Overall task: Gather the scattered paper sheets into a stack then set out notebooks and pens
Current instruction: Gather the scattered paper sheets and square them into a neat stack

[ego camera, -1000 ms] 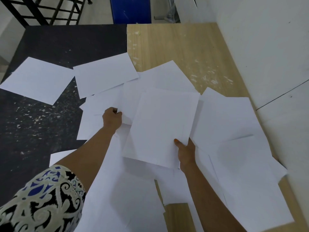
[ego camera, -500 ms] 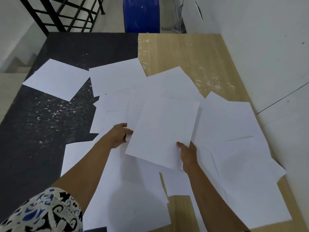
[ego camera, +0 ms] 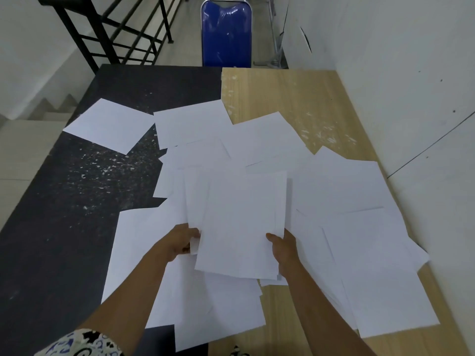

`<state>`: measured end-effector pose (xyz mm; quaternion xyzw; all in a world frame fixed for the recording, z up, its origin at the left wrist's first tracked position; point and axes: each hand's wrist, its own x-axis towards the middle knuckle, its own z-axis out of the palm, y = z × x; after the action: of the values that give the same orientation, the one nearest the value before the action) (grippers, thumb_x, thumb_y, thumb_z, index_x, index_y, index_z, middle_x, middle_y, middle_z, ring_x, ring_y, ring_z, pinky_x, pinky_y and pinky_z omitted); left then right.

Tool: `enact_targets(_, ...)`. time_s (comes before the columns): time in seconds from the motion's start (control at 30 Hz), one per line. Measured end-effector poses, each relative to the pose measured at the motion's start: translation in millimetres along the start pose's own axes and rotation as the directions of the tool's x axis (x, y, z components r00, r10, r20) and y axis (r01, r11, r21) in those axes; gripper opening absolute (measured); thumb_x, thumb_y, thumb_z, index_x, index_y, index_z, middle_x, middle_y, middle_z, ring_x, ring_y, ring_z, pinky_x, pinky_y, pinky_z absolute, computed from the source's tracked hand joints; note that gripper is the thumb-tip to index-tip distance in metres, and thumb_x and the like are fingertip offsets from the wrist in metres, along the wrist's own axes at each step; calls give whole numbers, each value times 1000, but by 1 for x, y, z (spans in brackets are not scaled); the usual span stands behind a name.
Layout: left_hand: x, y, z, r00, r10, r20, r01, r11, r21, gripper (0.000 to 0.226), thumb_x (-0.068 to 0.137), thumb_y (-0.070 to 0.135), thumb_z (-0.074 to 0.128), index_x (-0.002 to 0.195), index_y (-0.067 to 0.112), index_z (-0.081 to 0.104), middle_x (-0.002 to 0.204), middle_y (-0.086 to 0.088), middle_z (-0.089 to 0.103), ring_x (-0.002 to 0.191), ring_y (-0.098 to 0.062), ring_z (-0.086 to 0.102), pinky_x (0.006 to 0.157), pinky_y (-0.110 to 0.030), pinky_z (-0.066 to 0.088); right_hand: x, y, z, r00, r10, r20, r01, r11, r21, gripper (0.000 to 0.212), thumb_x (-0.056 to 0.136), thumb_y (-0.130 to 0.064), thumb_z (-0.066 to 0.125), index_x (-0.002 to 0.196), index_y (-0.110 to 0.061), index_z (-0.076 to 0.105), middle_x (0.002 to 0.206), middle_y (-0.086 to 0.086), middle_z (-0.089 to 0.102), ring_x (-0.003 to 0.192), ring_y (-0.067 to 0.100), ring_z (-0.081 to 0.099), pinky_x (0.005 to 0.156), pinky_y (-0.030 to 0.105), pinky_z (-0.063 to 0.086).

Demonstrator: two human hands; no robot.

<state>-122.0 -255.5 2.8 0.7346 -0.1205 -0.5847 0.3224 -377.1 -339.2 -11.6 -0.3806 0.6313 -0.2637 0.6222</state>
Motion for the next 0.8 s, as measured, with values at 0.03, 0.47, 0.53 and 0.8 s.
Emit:
enact_targets(0.03,-3,-2,-1,1000,17,-11,-17,1000,14,18,89,6,58,106,8,63,104,-12,67,91,-29,65,69,-33,55,-2,2,0,1000,2,1,-2,1000,-1,30,91,0,57,120,-8,60,106,6,64,95,20,58,88,32,45)
enact_targets(0.47,-58,-59,5,934,183,-307,-193,981,0,37,100,10,46,137,7,47,131,-4,51,120,-29,51,102,-36,40,-52,39,10,996,54,72,-56,998,28,36,90,-4,62,126,-6,59,117,8,65,104,24,60,98,37,47)
enact_targets(0.53,-61,-69,-4,947,129,-293,-143,989,-26,27,100,9,45,124,11,57,127,-7,53,107,-27,57,91,-37,47,-58,42,13,994,52,92,-53,999,2,34,89,-5,65,123,-6,61,118,10,66,104,26,62,98,40,48)
enact_targets(0.8,-89,-91,-25,981,41,-188,-76,980,-184,23,98,36,53,115,22,48,110,-5,57,102,-25,57,86,-37,50,-83,42,31,967,44,252,-12,992,-128,30,91,-8,63,120,-12,61,103,1,67,92,14,64,82,28,52)
